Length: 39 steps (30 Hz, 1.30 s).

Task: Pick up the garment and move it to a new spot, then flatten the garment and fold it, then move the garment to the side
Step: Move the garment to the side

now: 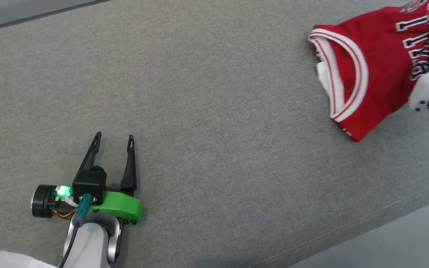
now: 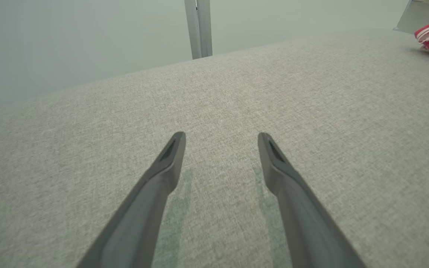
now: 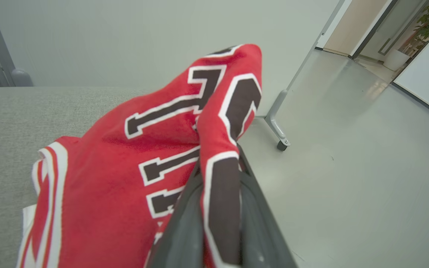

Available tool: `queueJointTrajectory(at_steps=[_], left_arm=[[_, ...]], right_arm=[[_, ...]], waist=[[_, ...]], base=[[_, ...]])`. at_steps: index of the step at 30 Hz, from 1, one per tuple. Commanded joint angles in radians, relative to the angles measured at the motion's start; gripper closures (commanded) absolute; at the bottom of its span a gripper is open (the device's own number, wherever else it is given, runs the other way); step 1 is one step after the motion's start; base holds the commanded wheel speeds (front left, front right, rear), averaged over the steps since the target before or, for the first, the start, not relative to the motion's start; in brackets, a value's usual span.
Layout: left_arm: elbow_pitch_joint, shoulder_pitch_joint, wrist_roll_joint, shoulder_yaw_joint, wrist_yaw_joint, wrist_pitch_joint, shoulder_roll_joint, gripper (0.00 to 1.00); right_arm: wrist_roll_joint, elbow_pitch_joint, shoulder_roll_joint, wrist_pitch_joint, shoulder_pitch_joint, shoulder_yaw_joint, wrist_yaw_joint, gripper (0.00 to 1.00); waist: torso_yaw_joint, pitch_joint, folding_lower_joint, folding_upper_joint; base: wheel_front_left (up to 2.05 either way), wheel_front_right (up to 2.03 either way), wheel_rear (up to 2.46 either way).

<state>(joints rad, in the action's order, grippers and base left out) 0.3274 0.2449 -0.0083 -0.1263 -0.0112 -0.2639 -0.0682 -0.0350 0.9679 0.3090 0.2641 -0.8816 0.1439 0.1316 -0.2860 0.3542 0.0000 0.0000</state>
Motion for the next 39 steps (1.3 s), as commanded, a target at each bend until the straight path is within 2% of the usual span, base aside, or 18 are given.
queueJointTrajectory(at_steps=[1, 3, 4, 5, 6, 11, 15, 25, 31, 39], left_arm=[[-0.006, 0.025, 0.001, -0.001, 0.001, 0.001, -0.004, 0.0], [-0.009, 0.031, 0.0, -0.006, 0.001, 0.001, -0.002, 0.0], [-0.009, 0.033, -0.002, -0.007, 0.002, 0.001, -0.001, 0.0], [-0.009, 0.036, -0.003, -0.009, 0.002, 0.001, -0.001, 0.0], [-0.009, 0.04, -0.005, -0.009, 0.005, 0.001, 0.0, 0.0], [-0.011, 0.045, -0.009, -0.004, 0.015, 0.001, 0.002, 0.0], [-0.014, 0.04, -0.018, 0.009, 0.021, 0.001, 0.003, 0.0], [-0.015, 0.006, -0.032, 0.027, 0.035, 0.001, 0.009, 0.0], [-0.009, -0.024, -0.056, 0.045, 0.049, 0.001, 0.013, 0.0], [0.003, -0.086, -0.08, 0.067, 0.062, 0.001, 0.016, 0.0]], right_arm=[[-0.029, 0.024, 0.03, 0.0, -0.024, 0.033, -0.002, 1.0], [-0.073, 0.059, 0.064, 0.0, -0.046, 0.083, -0.002, 1.0], [-0.093, 0.073, 0.077, 0.0, -0.053, 0.112, -0.002, 0.82], [-0.112, 0.081, 0.09, 0.0, -0.057, 0.14, -0.002, 0.51], [-0.137, 0.081, 0.099, 0.0, -0.061, 0.168, -0.002, 0.0], [-0.201, -0.003, 0.061, 0.0, -0.06, 0.303, -0.002, 0.0], [-0.205, -0.126, -0.007, 0.0, -0.032, 0.323, -0.002, 0.0], [-0.101, -0.364, -0.162, 0.0, 0.137, 0.215, -0.002, 0.0], [-0.052, -0.405, -0.203, 0.0, 0.258, 0.117, -0.002, 0.0], [-0.006, -0.421, -0.247, 0.0, 0.435, 0.039, -0.002, 0.0]], waist=[[0.069, 0.049, 0.0, 0.0], [0.09, 0.057, 0.0, 0.0], [0.099, 0.061, 0.0, 0.0], [0.107, 0.065, 0.0, 0.0], [0.115, 0.068, 0.0, 0.0], [0.136, 0.075, 0.0, 0.0], [0.146, 0.063, 0.0, 0.0], [0.179, -0.006, 0.0, 0.0], [0.216, -0.064, 0.0, 0.0], [0.276, -0.17, 0.0, 0.0]], base=[[0.0, 0.0, 0.0], [0.0, 0.0, 0.0], [0.0, 0.0, 0.0], [0.0, 0.0, 0.0], [0.0, 0.0, 0.0], [0.0, 0.0, 0.0], [0.0, 0.0, 0.0], [0.0, 0.0, 0.0], [0.0, 0.0, 0.0], [0.0, 0.0, 0.0]])
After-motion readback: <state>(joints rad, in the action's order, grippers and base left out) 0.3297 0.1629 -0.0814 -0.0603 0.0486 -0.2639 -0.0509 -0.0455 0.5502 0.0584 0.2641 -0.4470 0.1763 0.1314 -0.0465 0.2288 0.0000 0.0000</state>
